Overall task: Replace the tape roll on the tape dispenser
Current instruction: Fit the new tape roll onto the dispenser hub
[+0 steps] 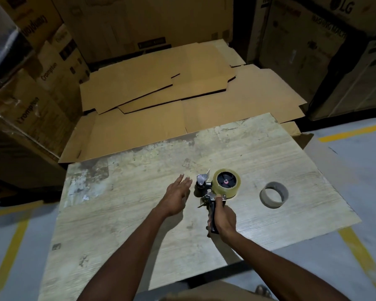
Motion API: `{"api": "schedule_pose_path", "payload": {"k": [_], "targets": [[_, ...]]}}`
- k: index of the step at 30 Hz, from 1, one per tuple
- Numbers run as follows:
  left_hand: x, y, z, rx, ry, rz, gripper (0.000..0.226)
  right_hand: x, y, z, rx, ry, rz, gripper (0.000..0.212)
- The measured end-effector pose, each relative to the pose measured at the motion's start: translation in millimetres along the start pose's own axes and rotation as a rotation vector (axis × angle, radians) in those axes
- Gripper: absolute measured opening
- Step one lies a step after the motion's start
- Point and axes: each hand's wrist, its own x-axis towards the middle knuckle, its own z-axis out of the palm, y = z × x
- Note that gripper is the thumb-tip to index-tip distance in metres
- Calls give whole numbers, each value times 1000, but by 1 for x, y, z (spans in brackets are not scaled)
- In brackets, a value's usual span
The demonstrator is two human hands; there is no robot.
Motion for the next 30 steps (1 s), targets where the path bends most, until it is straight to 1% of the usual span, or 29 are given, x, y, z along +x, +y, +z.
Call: {"api": "schedule_pose_path", "payload": {"k": [2,4,5,7,8,9,11,13,15,17,18,20,22,26,27,30], "targets": [[6,-9,6,-77,-13,-1,49,16,15,9,-26,23,-2,92],[13,-17,12,-135,-17,-8,37,27,23,19,19,-16,38,88],[16,-20,15,-167,-11,-2,38,20,15,21,36,-49,57,85],[20,-24,20,-226,22,30,56,24,17,19,0,-99,75,81],[22,-24,20,-263,36,41,64,19,11,17,-40,-109,69,83],[24,-25,21,-297,49,44,66,16,5,14,-97,-106,65,86],[28,-22,21,-321,66,48,59,3,-11,4,-207,-84,21,88],[33,-17,21,-289,99,30,47,-7,-21,-6,-279,-57,-25,74],[38,-10,19,-239,172,7,38,-10,-24,-12,-288,-40,-38,67],[43,-3,18,-194,268,56,29,-6,-19,-13,-253,-60,-20,73],[46,1,17,-174,289,98,24,-3,-16,-13,-230,-75,-3,77],[54,5,14,-131,251,164,20,-2,-14,-11,-177,-101,42,75],[62,8,11,-82,161,171,19,-2,-14,-8,-143,-122,76,70],[77,15,5,31,10,175,24,1,-12,-4,-87,-115,118,82],[80,17,3,62,-22,181,25,0,-14,-3,-74,-115,137,80],[86,22,5,133,-81,205,26,2,-13,-1,-2,-108,191,63]]}}
